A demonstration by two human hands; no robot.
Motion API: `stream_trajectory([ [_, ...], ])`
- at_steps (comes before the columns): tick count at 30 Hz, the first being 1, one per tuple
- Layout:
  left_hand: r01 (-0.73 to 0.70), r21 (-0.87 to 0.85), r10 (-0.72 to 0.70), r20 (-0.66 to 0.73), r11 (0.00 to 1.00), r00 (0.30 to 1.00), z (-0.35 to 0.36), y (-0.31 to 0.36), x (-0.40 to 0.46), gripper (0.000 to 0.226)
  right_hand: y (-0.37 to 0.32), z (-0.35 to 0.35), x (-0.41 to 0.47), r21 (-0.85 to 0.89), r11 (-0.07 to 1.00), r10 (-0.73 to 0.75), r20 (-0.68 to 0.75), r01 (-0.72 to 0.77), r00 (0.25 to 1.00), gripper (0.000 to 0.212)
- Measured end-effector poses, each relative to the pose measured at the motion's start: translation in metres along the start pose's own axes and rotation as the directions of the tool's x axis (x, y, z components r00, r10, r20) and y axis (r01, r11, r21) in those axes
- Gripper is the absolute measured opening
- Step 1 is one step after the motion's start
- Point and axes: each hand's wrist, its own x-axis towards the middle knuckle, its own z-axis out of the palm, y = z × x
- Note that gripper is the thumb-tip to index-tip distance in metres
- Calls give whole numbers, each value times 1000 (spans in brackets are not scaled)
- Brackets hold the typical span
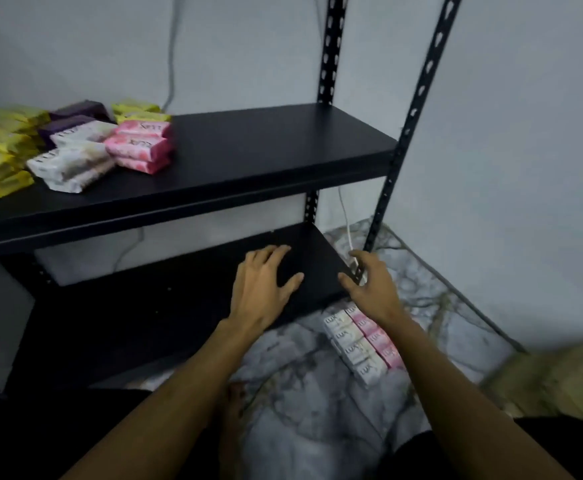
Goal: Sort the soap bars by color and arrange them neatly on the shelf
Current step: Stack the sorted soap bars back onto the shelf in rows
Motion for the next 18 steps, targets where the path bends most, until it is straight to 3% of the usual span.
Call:
stream_trajectory([
  [4,145,-68,-123,261,987,958,81,20,-27,60,79,-8,-37,-51,964,264,14,-263,964,49],
  [9,382,-181,-235,536,906,811,181,47,-59,53,175,-3,-95,-64,825,565,55,-562,823,44],
  [13,577,-238,-350,598,781,721,235,69,-78,31,216,9,-101,-29,758,652,35,-652,757,35],
  [18,827,-178,-556,662,534,502,298,69,-81,41,268,26,-66,-17,724,690,41,-690,723,36],
])
